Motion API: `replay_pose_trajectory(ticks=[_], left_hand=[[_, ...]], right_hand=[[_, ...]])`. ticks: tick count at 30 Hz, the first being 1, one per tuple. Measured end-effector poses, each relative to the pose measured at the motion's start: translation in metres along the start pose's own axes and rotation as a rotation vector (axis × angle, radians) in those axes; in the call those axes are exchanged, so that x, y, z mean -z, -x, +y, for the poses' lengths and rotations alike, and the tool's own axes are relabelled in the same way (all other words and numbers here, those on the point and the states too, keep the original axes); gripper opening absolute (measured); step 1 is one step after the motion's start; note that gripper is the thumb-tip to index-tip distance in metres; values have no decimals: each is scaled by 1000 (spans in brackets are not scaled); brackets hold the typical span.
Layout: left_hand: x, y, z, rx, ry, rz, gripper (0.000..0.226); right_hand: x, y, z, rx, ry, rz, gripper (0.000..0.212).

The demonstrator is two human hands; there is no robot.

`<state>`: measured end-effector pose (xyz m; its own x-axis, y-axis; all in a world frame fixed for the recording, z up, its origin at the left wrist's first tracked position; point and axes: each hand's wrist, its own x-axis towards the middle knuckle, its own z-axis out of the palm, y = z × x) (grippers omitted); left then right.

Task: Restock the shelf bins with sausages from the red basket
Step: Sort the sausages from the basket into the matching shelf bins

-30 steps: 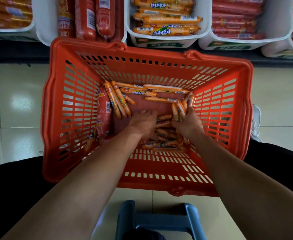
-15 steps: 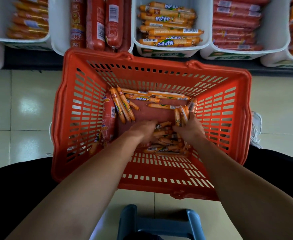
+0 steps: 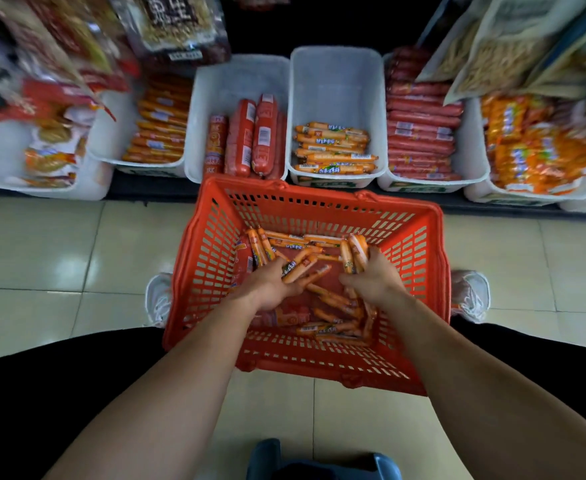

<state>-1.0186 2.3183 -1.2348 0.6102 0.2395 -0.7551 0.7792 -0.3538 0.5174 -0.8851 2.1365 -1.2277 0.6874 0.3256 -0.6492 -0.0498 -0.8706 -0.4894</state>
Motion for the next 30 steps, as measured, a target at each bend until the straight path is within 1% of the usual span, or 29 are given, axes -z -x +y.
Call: replay_pose_trajectory(ticks=[1,3,5,7,8,11,13,16,20,23,27,30], left_hand=[[6,10,6,-20,-4,21,76],[19,30,18,-58,-6,64,71],[34,44,25,-88,-1,101,59],[49,56,31,-100,10,132,43],[57,61,33,-99,23,149,38],[82,74,40,-128,40,218,37],[98,80,45,-150,58,268,33],[119,80,52,-180,106,340,28],[143,66,59,-232,156,403,29],[156,49,62,-233,239,431,29],[163,26,63,-244,307,452,23],[165,12,61,-241,340,489,24]], right_hand=[[6,6,-6,23,9,-1,48],[16,17,-16,65,24,-5,49],[28,26,-27,110,42,5,52],[40,31,-39,153,58,15,57],[48,34,-46,171,71,15,58],[71,35,-66,234,92,20,48],[85,30,-80,270,125,26,45],[104,11,-103,314,177,71,50],[123,-26,-134,368,257,88,52],[128,-59,-156,402,401,105,53],[123,-94,-174,427,653,94,64],[114,-115,-183,432,826,86,66]])
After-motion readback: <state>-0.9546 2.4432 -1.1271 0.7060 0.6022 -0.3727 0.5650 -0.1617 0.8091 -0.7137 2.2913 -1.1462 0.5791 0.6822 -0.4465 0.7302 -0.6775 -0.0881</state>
